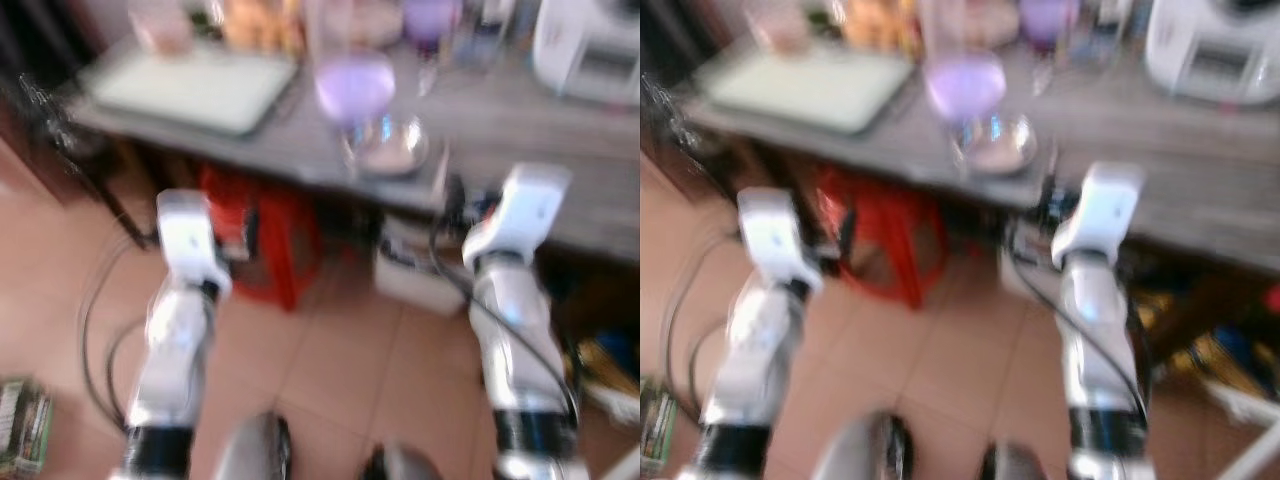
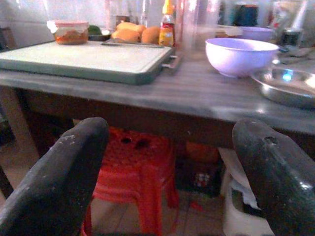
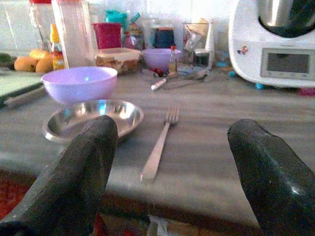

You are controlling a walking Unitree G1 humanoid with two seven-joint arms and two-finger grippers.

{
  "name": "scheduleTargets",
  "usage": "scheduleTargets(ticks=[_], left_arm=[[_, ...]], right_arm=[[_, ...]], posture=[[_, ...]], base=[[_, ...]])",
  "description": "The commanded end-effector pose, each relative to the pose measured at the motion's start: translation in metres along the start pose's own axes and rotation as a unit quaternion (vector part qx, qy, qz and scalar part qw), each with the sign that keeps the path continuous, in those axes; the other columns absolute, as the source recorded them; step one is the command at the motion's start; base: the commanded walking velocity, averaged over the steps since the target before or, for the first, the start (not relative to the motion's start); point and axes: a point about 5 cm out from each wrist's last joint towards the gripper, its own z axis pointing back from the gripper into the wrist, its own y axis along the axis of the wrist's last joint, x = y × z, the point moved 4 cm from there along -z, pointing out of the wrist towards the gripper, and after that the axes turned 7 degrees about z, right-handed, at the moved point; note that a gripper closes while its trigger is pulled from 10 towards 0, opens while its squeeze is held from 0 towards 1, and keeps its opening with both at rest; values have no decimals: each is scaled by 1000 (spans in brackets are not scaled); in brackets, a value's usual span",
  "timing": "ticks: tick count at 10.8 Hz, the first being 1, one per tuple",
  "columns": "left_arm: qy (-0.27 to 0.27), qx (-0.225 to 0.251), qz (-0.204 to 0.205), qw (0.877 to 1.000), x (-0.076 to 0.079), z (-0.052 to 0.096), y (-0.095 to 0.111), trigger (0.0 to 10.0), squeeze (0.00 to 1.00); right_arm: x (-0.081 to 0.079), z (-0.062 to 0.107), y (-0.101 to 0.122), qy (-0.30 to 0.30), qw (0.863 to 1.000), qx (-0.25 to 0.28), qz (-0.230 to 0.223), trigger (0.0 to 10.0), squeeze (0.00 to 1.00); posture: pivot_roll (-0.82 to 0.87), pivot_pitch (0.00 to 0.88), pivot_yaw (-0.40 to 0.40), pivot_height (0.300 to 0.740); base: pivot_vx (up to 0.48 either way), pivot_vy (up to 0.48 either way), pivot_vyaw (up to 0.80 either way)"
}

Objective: Setting the table

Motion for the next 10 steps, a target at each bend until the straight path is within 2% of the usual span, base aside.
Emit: scheduleTargets(ticks=[1, 3, 7, 10], left_arm=[[-4, 10, -7, 1000, 1, -3, 7, 10000, 0], [-5, 9, -7, 1000, 1, -3, 5, 10000, 0], [-9, 3, -6, 1000, 3, 1, 0, 10000, 0], [-22, 8, -4, 1000, 6, 2, 3, 10000, 0]], right_arm=[[-1, -1, 3, -2, 1000, 5, -4, 10000, 0], [-1, -1, 0, -2, 1000, 2, -5, 10000, 0], [-2, 1, -2, 1, 1000, -2, -6, 10000, 0], [-1, 3, -3, 1, 1000, -5, 0, 10000, 0]], posture=[[-59, 111, 28, 740], [-60, 108, 28, 740], [-66, 125, 32, 740], [-68, 136, 33, 740]], base=[[-289, 0, 0], [-291, 0, 0], [-287, 0, -681], [0, 0, 0]])
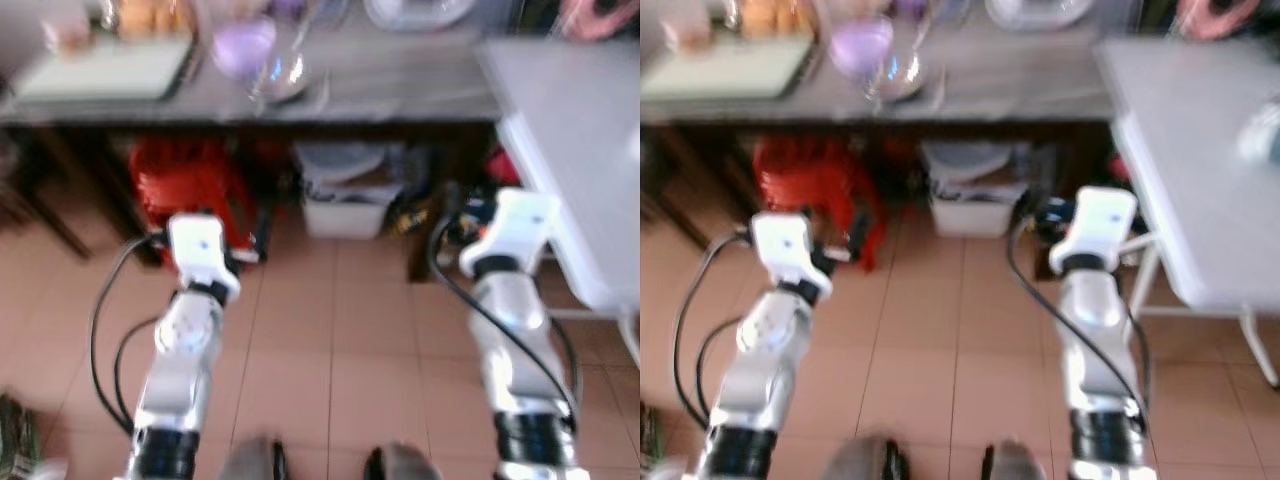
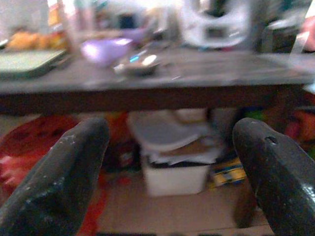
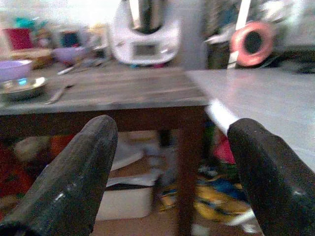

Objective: Setting the table

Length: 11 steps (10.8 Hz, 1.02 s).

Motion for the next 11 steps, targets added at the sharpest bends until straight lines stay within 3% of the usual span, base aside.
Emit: scheduleTargets(ticks=[1, 2, 3, 4, 5, 6, 11], left_arm=[[-3, 3, -12, 1000, -3, 1, 3, 10000, 0], [-9, 3, -10, 1000, -2, 2, 3, 10000, 0], [-13, 1, -4, 1000, -1, 3, 3, 10000, 0], [-15, 1, -4, 1000, -1, 4, 3, 10000, 0], [-15, 1, -4, 1000, -1, 4, 3, 10000, 0], [-16, 1, -4, 1000, -1, 4, 4, 10000, 0], [-26, -2, -3, 1000, 2, 5, 3, 10000, 0]], right_arm=[[-3, 1, 1, 3, 1000, -1, -3, 10000, 0], [-3, 2, -1, 5, 1000, -3, -5, 10000, 35], [-4, 2, 0, 6, 1000, -3, -7, 10000, 706], [-5, 2, -1, 7, 1000, -3, -6, 10000, 1000], [-5, 2, -1, 7, 1000, -4, -6, 10000, 1000], [-6, 2, -1, 9, 1000, -5, -6, 10000, 0], [-7, 1, 2, 11, 1000, 0, -3, 10000, 0]], posture=[[-68, 137, 34, 740], [-68, 142, 35, 740], [-68, 144, 35, 740], [-66, 147, 36, 740], [-66, 147, 36, 740], [-65, 150, 37, 740], [-68, 153, 40, 740]], base=[[0, 0, 0], [0, 0, 0], [0, -439, 0], [0, -472, 0], [0, -472, 0], [0, -472, 0], [0, -467, 0]])
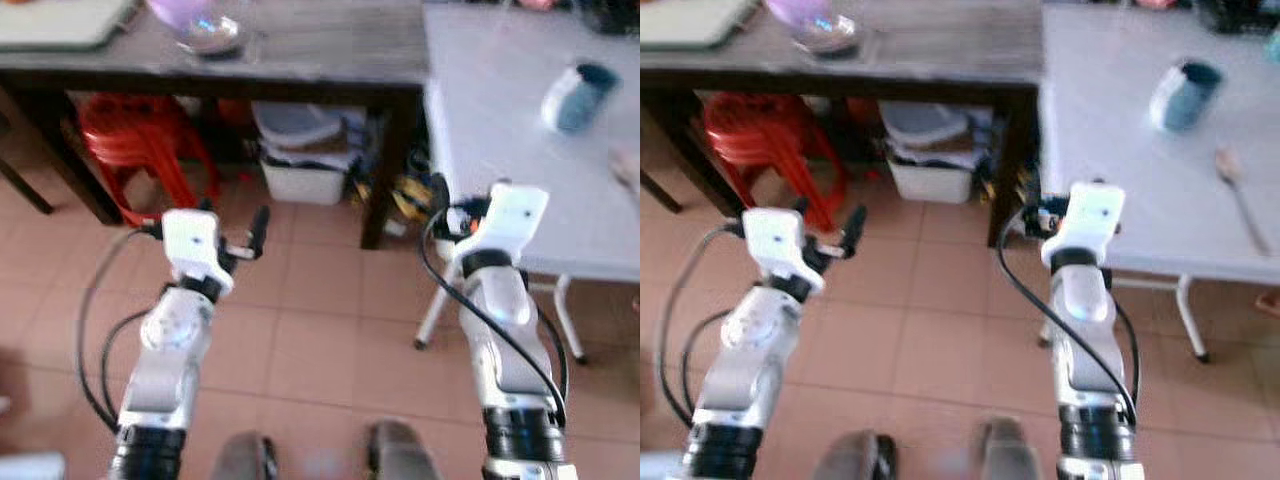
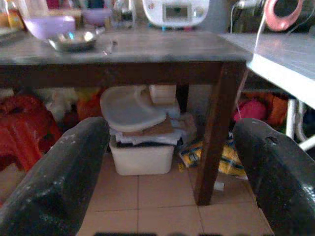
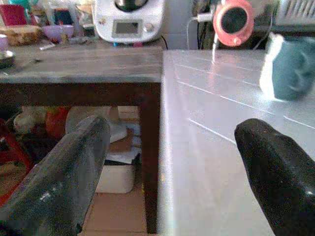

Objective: Setting the table

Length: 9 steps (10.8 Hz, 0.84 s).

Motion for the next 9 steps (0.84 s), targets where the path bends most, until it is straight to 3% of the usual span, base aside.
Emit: scheduleTargets(ticks=[1, 4, 9], left_arm=[[-12, 1, -1, 1000, 6, -1, 1, 10000, 0], [-17, -1, -3, 1000, 6, 1, 1, 10000, 0], [-33, 1, -9, 999, 11, 1, 2, 10000, 0]], right_arm=[[5, 1, 1, -6, 1000, 0, 3, 10000, 0], [4, 0, -1, -6, 1000, -2, 3, 10000, 0], [2, -3, 0, -6, 1000, 0, 0, 10000, 0]], posture=[[-67, 153, 41, 740], [-63, 157, 43, 740], [-60, 154, 43, 740]], base=[[0, -450, 0], [0, -432, 0], [402, -212, 0]])
